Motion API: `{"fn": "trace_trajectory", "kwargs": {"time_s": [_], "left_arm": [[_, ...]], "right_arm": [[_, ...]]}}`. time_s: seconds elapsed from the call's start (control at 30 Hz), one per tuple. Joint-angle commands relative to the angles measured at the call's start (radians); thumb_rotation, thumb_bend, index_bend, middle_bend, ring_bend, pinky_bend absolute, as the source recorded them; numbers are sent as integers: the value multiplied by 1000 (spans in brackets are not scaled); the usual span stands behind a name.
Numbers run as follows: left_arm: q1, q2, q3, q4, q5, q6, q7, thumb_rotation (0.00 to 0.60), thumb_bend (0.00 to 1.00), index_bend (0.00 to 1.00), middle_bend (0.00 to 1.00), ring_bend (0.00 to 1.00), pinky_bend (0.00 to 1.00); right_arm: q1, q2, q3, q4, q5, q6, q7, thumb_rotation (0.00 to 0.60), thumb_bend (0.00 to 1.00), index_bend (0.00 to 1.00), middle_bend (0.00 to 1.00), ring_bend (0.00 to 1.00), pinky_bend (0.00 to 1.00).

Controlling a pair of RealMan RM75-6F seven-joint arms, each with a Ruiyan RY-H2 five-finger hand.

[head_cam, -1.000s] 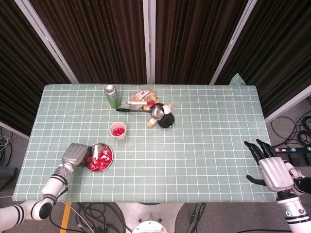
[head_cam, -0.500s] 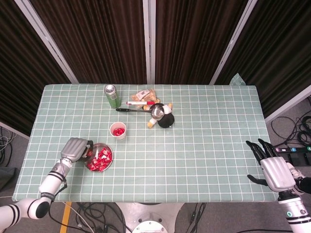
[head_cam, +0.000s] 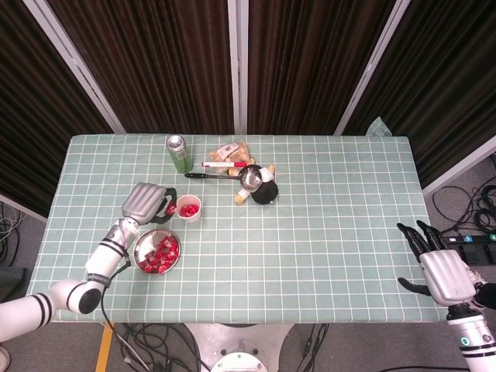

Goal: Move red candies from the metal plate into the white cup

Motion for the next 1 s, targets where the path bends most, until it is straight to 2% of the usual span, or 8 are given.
{"fn": "trace_trajectory", "kwargs": {"time_s": [0.03, 0.23, 0.47, 0.57, 0.73, 1.0], "left_arm": [[-40, -40, -16, 44, -36, -35, 18, 600, 359, 583, 977, 948, 1000], [-80, -77, 0, 99, -100, -80, 74, 600, 355, 544, 971, 946, 1000], [-86, -65, 15, 73, -126, -76, 89, 600, 345, 396, 955, 942, 1000], [-70, -45, 10, 39, -111, -38, 69, 600, 333, 365, 953, 942, 1000], [4, 17, 26, -52, -28, 88, 17, 600, 314, 352, 953, 942, 1000], [155, 113, 138, -140, 141, 254, -62, 600, 306, 366, 948, 938, 1000]], "right_arm": [[0, 1, 2, 1, 4, -1, 2, 600, 23, 43, 151, 0, 103], [-4, 0, 1, 7, 7, 0, 9, 600, 23, 43, 151, 0, 103], [1, -2, 5, 11, 14, -10, 12, 600, 23, 42, 151, 0, 104], [1, -3, 4, 11, 11, -9, 13, 600, 23, 42, 151, 0, 104], [4, -2, 7, 10, 8, -9, 14, 600, 24, 43, 151, 0, 104], [3, -4, 4, 13, 0, -5, 18, 600, 23, 43, 151, 0, 104]]}}
